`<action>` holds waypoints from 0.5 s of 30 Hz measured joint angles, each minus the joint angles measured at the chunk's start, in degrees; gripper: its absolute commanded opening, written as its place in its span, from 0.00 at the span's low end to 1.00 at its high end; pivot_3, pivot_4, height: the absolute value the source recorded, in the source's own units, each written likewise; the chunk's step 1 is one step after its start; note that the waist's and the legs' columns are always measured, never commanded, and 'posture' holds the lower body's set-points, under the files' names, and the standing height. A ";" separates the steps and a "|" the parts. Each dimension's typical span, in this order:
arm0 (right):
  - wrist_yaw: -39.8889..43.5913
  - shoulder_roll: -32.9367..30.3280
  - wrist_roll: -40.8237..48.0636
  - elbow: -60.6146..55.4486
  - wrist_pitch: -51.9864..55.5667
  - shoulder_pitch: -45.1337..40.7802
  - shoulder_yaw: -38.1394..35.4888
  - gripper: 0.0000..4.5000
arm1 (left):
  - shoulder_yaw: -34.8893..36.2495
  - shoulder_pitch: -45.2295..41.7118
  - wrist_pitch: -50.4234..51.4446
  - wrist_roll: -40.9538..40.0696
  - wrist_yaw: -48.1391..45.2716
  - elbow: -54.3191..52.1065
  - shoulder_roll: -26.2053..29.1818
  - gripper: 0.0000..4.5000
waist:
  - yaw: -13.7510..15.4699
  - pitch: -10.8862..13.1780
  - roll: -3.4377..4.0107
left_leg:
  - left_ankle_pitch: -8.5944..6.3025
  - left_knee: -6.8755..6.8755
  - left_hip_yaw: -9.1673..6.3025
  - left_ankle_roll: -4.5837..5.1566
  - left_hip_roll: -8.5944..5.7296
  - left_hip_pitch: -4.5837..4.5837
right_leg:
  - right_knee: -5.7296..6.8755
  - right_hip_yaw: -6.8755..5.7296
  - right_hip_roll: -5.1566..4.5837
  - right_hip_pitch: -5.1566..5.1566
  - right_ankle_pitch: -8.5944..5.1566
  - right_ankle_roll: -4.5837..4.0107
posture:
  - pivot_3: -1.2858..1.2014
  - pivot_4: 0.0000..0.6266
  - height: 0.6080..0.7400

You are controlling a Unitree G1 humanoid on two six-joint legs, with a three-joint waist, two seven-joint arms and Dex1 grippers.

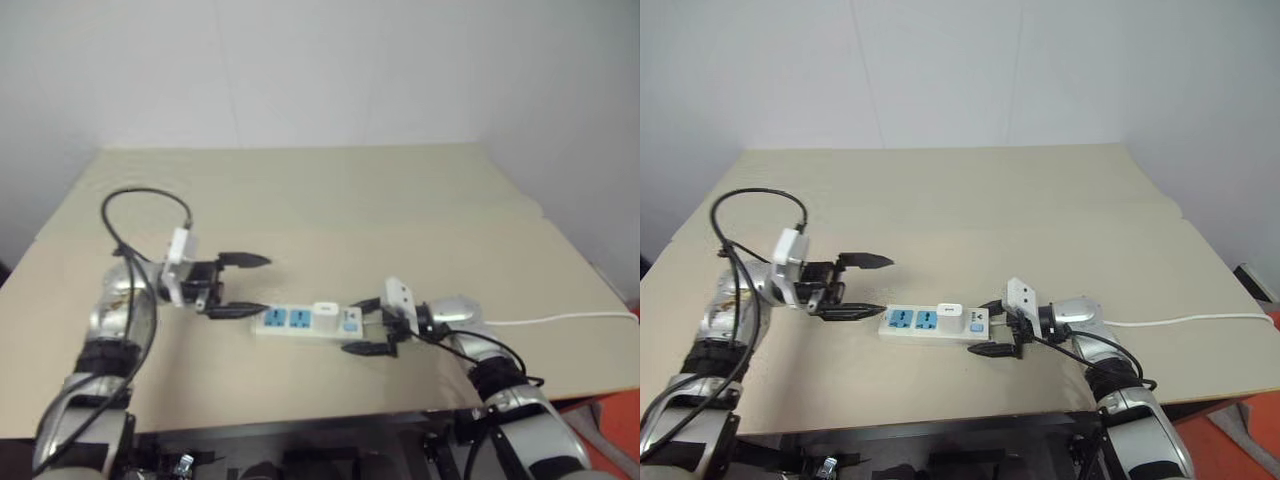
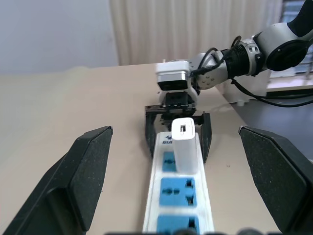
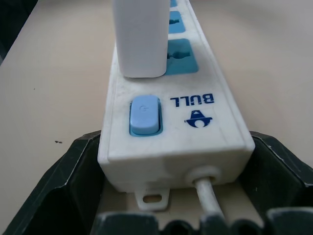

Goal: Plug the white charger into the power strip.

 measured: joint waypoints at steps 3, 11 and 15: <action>3.00 -6.14 1.47 -4.32 0.51 2.70 -0.99 0.99 | 1.73 6.36 1.36 -2.59 0.00 -3.83 7.83 1.00 | 0.54 0.22 0.06 | -0.01 -0.02 0.00 0.02 0.00 -0.14 | -0.01 -0.02 -0.05 -0.12 0.00 0.00 | 0.52 0.24 1.00; 7.99 -21.61 5.80 -13.37 0.65 5.83 -7.79 0.99 | 11.44 20.77 1.96 -5.40 -0.06 -7.80 19.82 1.00 | 1.56 0.43 0.13 | 0.00 0.01 0.02 0.01 0.07 -0.18 | -0.09 -0.15 -0.10 -0.17 -0.03 -0.04 | 0.52 0.24 1.00; 8.80 -26.66 7.06 -14.84 1.09 6.76 -10.62 0.99 | 14.58 25.13 0.66 -5.36 -0.05 -7.55 22.37 1.00 | 1.92 0.43 0.13 | -0.01 -0.01 0.11 0.01 0.08 -0.19 | -0.13 -0.14 -0.10 -0.20 -0.05 -0.06 | 0.52 0.24 1.00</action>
